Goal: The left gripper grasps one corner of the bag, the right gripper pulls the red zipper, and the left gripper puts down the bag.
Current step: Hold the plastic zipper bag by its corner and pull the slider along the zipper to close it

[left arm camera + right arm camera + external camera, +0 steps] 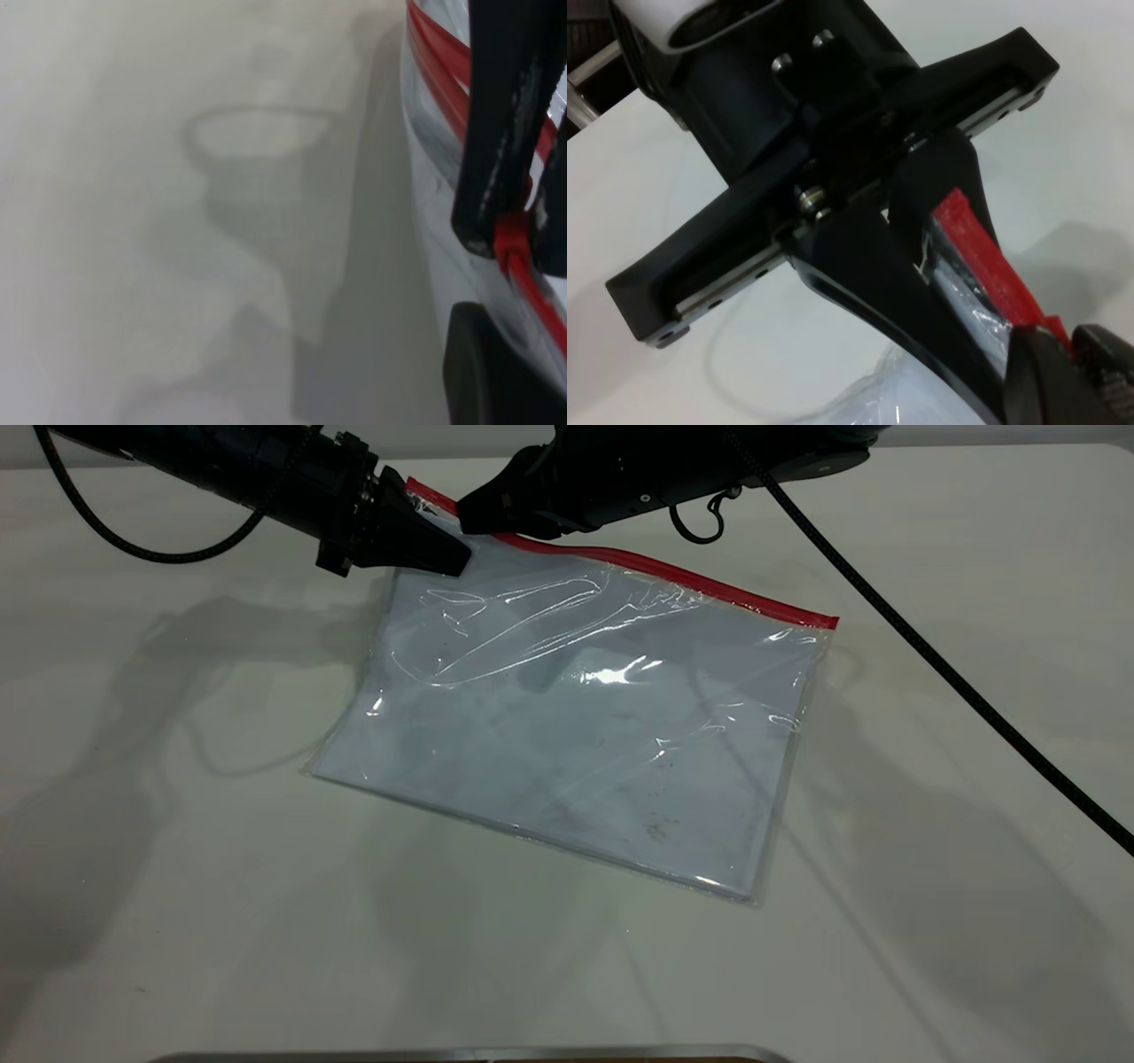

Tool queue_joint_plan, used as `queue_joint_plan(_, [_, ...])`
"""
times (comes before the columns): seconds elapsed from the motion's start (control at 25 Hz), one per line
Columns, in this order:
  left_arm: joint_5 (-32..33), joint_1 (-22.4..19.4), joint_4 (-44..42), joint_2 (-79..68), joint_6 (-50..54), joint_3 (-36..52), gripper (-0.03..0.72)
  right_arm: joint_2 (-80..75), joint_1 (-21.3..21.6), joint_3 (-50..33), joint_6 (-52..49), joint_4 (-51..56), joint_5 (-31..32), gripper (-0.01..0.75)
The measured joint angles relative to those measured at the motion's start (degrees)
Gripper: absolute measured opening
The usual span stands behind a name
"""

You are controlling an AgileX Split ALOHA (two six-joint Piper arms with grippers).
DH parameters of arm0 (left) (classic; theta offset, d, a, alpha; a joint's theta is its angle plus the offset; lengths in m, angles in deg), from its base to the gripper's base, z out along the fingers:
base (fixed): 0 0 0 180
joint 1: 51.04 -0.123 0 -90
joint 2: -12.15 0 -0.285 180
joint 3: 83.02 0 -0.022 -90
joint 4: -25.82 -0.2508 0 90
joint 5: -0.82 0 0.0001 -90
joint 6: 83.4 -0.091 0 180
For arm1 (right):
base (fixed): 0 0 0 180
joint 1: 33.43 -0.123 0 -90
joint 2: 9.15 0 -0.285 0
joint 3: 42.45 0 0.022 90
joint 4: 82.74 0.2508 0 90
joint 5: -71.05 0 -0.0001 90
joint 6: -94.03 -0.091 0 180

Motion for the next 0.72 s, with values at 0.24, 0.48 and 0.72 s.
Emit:
queue_joint_plan(0.24, [0.1,-0.3,0.5,0.0,0.0,0.0,0.052,0.0,0.1,0.0,0.3,-0.4,0.1,0.036])
queue_joint_plan(0.48, [1.5,-1.6,4.0,-0.1,0.0,0.0,0.052,0.1,1.1,0.5,0.3,-1.5,1.4,0.035])
queue_joint_plan(0.72, [3.1,-2.9,6.3,0.2,-0.1,0.0,0.052,0.1,2.8,0.5,0.2,-2.5,2.7,0.035])
